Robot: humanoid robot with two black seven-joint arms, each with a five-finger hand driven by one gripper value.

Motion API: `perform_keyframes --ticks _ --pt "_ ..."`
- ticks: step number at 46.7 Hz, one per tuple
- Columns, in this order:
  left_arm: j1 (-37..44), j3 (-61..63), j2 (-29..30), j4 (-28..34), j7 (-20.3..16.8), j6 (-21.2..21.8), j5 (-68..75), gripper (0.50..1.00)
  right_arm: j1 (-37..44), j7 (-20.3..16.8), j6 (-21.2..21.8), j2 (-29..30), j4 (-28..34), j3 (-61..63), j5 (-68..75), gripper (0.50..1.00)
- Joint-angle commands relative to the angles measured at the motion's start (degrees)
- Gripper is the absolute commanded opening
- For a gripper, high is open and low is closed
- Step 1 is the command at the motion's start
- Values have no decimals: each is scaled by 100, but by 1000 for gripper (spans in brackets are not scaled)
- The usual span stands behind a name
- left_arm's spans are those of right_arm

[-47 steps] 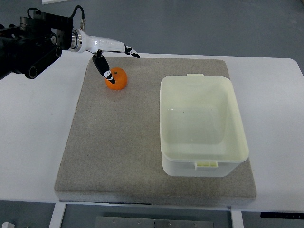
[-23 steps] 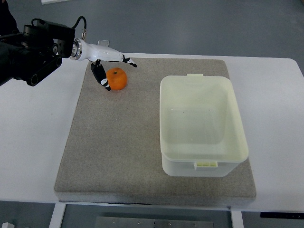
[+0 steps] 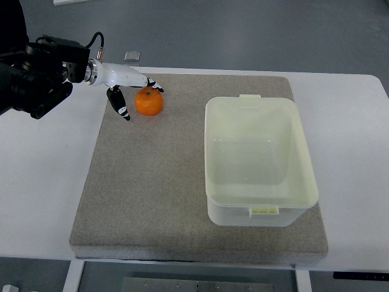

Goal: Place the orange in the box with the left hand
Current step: 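Lower the left hand and close its fingers around the orange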

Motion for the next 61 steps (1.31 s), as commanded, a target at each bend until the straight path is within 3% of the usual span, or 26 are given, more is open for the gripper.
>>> perform_keyframes --ticks 1,25,34,40,46,51,61 --pt "36 -28 -9 0 -1 -6 0 996 0 3 0 0 2 0 0 932" --pt "186 -72 -124 360 -1 81 -307 969 0 3 0 0 2 0 0 932" --pt "186 -45 -203 360 -1 81 -299 819 0 -5 0 0 2 0 0 932" --pt "186 -36 -203 369 -1 81 -281 769 0 3 0 0 2 0 0 932" --pt "194 -36 -212 369 -1 90 -272 666 0 3 0 0 2 0 0 932" --pt "194 -28 -238 378 8 99 -263 500 0 3 0 0 2 0 0 932" --pt "203 -1 -247 448 8 108 -193 500 0 3 0 0 2 0 0 932"
